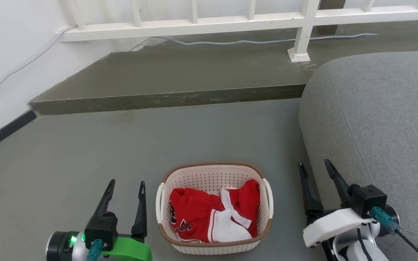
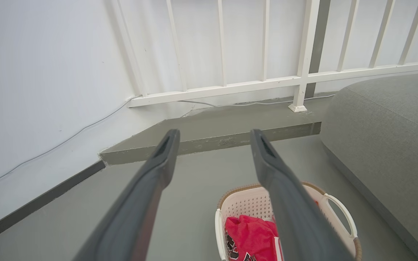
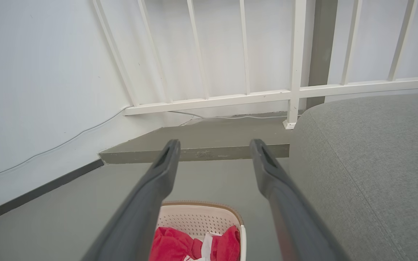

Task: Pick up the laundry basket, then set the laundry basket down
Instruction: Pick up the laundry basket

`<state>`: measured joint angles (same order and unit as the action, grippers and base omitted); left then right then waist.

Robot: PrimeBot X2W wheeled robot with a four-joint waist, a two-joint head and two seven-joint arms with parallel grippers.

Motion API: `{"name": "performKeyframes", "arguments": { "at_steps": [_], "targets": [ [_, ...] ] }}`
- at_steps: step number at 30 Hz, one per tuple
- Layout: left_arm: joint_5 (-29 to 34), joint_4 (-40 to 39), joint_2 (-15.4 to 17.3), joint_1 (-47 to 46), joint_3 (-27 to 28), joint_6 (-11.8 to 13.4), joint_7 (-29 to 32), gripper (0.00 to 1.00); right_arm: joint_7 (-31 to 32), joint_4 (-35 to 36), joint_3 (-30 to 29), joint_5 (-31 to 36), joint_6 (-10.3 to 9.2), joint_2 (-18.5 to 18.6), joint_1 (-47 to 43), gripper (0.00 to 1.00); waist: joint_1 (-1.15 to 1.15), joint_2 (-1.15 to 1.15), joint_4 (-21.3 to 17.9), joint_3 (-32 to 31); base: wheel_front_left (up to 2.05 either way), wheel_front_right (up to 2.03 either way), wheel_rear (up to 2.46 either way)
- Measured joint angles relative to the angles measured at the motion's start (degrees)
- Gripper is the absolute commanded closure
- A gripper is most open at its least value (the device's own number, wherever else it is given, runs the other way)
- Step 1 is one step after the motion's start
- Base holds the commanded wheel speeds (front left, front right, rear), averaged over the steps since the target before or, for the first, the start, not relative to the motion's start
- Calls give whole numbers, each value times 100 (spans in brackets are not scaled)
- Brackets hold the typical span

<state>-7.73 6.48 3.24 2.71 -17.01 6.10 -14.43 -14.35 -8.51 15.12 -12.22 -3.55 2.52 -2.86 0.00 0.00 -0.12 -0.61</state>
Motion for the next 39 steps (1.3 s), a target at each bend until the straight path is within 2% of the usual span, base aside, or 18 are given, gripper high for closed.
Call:
{"name": "performKeyframes", "arguments": {
  "at_steps": [16, 27, 39],
  "targets": [
    [0, -130, -12, -8, 4, 0, 0, 0, -8, 137, -4, 0, 8, 0, -1, 0, 0, 0, -3, 182, 0, 0, 0],
    [0, -87, -20, -382, 16, -5, 0, 0, -8, 194, -148, -81, 103, 0, 400, 0, 0, 0, -17, 818, 0, 0, 0],
    [-114, 581, -46, -964, 96, -13, 0, 0, -8, -281, -377, -339, 182, 3, 989, 0, 0, 0, -27, 1596, 0, 0, 0]
  ]
}}
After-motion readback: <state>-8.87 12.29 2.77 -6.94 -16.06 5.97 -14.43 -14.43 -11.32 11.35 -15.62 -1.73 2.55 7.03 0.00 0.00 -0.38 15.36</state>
